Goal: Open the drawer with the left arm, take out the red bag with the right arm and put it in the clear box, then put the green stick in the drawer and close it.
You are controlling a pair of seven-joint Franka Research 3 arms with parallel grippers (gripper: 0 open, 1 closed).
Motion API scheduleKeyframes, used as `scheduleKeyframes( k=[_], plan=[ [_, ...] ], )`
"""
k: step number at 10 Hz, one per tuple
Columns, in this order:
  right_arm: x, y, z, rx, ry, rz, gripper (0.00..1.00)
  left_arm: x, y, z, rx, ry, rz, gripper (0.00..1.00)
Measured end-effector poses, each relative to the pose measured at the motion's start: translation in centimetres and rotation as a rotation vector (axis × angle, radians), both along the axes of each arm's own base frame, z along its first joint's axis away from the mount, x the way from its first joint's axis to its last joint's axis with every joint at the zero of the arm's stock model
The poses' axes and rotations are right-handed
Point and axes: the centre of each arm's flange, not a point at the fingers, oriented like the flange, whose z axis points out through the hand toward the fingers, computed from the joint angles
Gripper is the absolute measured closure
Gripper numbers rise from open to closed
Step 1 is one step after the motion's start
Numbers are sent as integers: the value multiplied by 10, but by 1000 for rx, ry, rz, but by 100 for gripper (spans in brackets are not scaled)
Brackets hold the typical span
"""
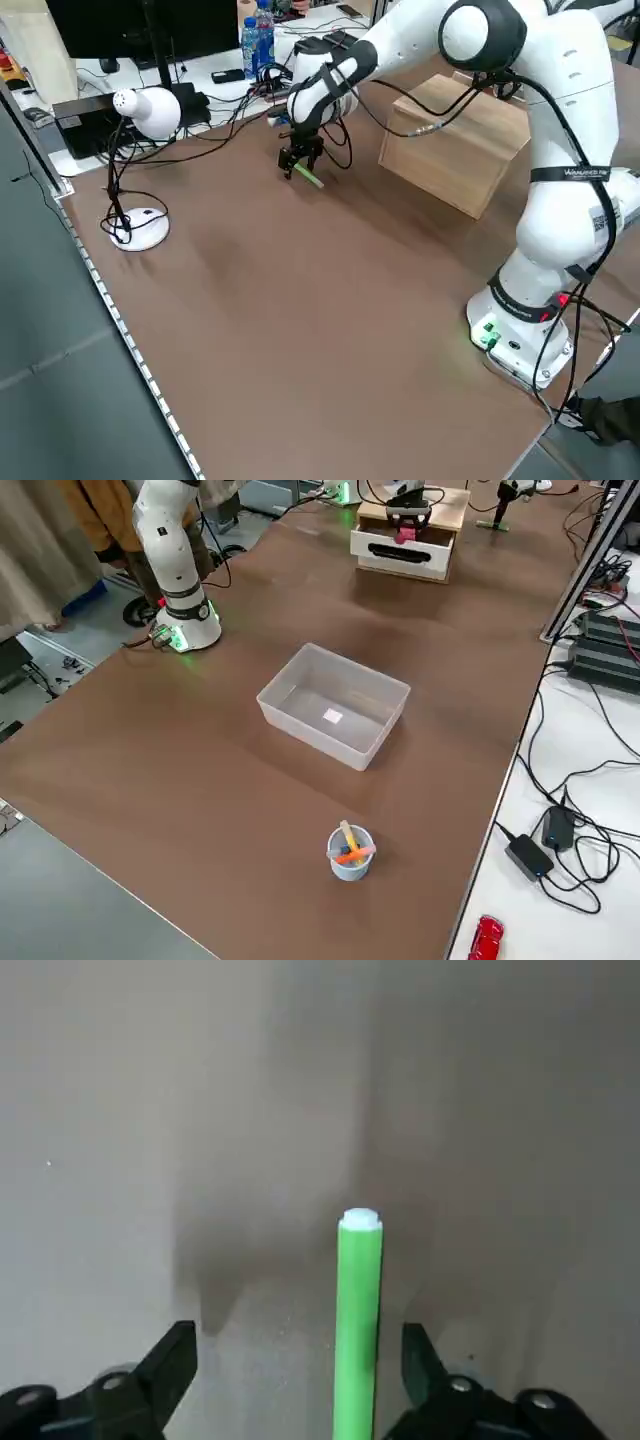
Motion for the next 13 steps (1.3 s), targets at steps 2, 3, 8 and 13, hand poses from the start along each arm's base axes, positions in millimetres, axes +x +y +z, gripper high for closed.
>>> scheduleKeyframes(
  k=[2, 3, 8, 13],
  plan=[
    [10, -16, 5, -29, 20, 36, 45, 0, 0, 0, -1, -1, 1, 30],
    [17, -24, 12, -32, 24, 46, 45, 1, -2, 3, -3, -5, -1, 48],
    [40, -55, 49, -12, 11, 65, 45, 2, 4, 8, -2, -11, 6, 82],
    [90, -137, 94, -19, 13, 201, 45, -4, -6, 113, -42, 40, 13, 82]
  ],
)
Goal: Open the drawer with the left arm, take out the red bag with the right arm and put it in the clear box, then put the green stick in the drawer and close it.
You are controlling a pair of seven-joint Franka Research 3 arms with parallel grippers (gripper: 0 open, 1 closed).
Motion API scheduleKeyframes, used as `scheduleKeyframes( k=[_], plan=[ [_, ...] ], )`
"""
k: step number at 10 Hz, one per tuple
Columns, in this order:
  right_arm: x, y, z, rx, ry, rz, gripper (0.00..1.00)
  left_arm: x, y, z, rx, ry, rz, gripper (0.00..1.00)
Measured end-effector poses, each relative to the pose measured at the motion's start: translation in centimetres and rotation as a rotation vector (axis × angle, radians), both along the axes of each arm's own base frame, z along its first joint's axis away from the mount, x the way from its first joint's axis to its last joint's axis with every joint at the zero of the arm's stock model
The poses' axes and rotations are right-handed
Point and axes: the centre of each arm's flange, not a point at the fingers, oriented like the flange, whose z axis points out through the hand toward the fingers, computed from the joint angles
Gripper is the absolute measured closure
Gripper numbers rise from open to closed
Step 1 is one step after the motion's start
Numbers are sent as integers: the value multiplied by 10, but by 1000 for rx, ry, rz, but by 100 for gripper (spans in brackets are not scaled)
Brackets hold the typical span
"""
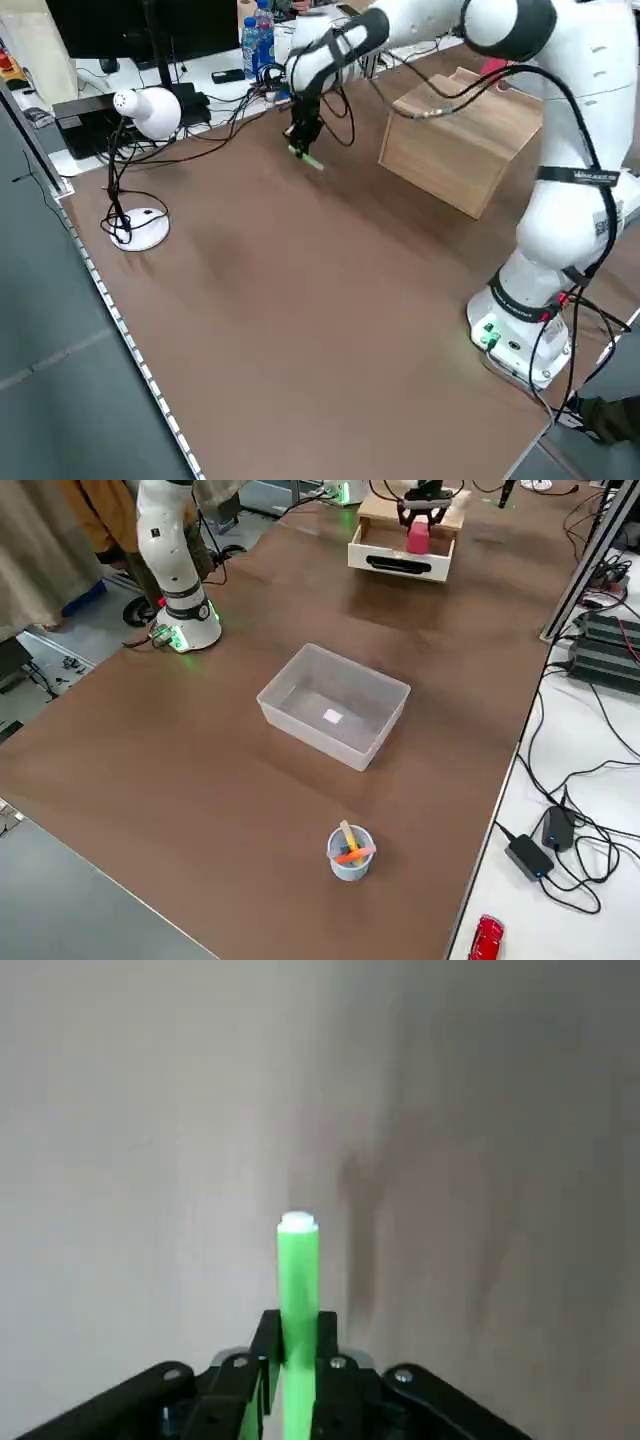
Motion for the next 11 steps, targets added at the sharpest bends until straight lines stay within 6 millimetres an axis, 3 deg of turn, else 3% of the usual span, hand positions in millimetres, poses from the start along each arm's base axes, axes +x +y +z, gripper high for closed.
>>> scheduleKeyframes(
  k=[3, 5, 8, 9, 11],
  plan=[
    [41, -95, 23, -9, 24, 165, 45, -15, -36, 80, -38, 2, -34, 82],
    [67, -168, 19, -10, 44, 296, 45, -24, -81, 114, -64, -17, -17, 82],
    [98, -291, 10, 10, 14, 532, 45, -42, -190, 140, -111, -29, 74, 82],
    [102, -322, 7, -11, 8, 612, 45, -50, -226, 150, -127, -31, 105, 82],
    [102, -361, -9, -32, 13, 760, 45, -70, -295, 172, -156, -49, 163, 82]
  ],
)
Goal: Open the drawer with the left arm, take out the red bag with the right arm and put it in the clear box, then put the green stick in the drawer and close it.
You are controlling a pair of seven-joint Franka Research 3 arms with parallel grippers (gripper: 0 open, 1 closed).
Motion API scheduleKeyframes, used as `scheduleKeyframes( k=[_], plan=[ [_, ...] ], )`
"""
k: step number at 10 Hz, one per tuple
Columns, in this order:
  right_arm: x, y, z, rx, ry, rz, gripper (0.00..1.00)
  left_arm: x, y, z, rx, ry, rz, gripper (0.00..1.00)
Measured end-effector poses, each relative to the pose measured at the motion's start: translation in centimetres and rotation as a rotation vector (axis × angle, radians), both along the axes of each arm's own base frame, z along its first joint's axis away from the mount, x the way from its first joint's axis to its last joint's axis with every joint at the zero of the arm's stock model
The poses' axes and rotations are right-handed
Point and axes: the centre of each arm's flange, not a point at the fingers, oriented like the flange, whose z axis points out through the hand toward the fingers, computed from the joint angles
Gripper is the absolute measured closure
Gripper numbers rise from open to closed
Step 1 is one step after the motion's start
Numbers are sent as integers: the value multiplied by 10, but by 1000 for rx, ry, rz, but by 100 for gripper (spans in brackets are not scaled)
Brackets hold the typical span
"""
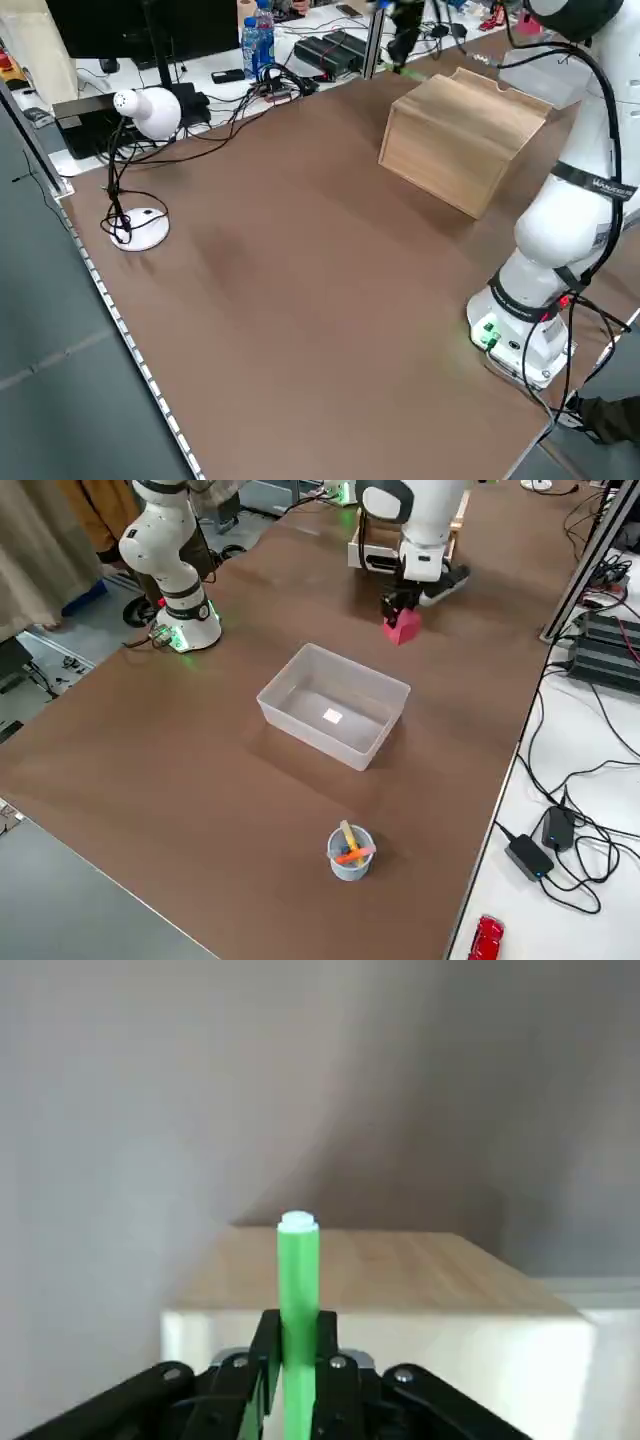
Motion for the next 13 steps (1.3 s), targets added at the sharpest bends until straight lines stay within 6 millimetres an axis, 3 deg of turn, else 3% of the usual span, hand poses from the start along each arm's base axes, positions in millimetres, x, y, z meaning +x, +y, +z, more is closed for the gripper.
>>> scheduleKeyframes(
  k=[3, 6, 7, 9, 11, 13],
  plan=[
    [-13, -67, -59, 19, -34, 204, 45, -43, -105, 12, 2, -20, 70, 82],
    [-44, -138, -110, 16, -81, 315, 45, -67, -185, -18, -7, 12, 51, 82],
    [-54, -153, -124, 12, -87, 321, 45, -80, -211, -29, -7, 27, 17, 82],
    [-70, -153, -147, 20, -65, 329, 45, -107, -247, -43, 9, 32, -19, 82],
    [-87, -146, -168, 38, -21, 334, 45, -117, -258, -57, 20, 47, -36, 82],
    [-93, -145, -174, 42, -8, 333, 45, -118, -264, -81, 42, 67, -31, 80]
  ],
)
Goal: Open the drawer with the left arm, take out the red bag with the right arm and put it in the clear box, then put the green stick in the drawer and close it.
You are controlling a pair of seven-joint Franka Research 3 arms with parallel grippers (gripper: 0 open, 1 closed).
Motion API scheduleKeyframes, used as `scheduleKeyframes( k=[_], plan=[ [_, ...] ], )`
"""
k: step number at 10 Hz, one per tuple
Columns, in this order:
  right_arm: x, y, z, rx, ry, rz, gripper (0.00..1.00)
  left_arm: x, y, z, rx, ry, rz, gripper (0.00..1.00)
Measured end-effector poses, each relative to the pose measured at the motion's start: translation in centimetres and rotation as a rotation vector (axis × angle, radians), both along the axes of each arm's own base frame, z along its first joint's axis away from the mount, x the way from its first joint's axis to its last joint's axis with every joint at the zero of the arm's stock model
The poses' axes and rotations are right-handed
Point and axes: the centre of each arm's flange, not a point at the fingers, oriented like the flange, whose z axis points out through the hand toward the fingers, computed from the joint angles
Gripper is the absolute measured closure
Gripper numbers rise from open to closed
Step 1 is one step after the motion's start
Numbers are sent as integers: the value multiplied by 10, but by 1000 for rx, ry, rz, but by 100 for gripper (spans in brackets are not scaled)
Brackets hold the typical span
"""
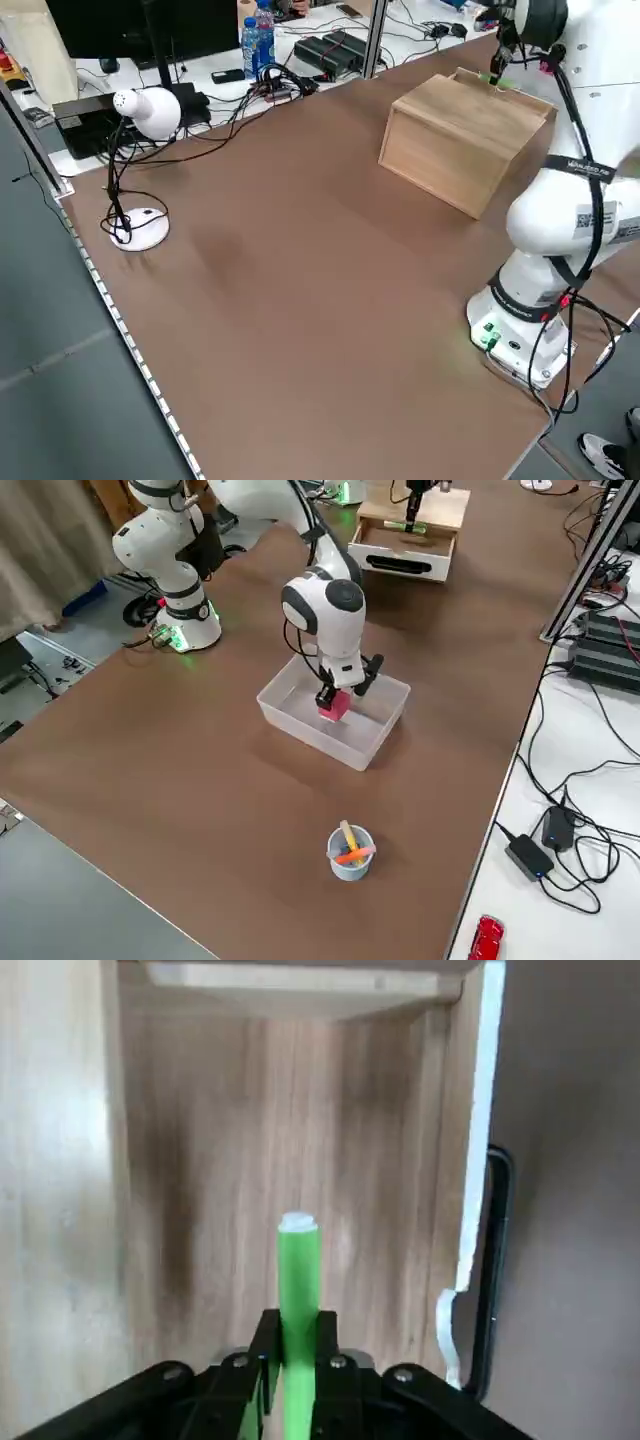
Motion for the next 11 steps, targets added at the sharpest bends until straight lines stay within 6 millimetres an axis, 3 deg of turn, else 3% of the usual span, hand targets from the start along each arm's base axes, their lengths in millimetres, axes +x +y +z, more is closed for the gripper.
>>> scheduleKeyframes(
  k=[3, 5, 6, 8, 9, 11],
  plan=[
    [0, 1, 0, 0, -1, 1, 45, 9, 2, -5, 19, -36, -7, 40],
    [1, 1, 1, 0, -4, 3, 37, 24, 12, 12, 29, -92, 11, 10],
    [3, 2, 3, -1, -12, 4, 31, 37, 29, 28, 36, -109, 39, 1],
    [16, 2, 22, -2, -40, 8, 6, 63, 76, 75, 54, -152, 72, 0],
    [25, 2, 40, 6, -32, 14, 0, 76, 107, 98, 52, -168, 68, 0],
    [45, 8, 90, 26, -10, 28, 0, 92, 164, 130, 44, -174, 27, 0]
  ],
)
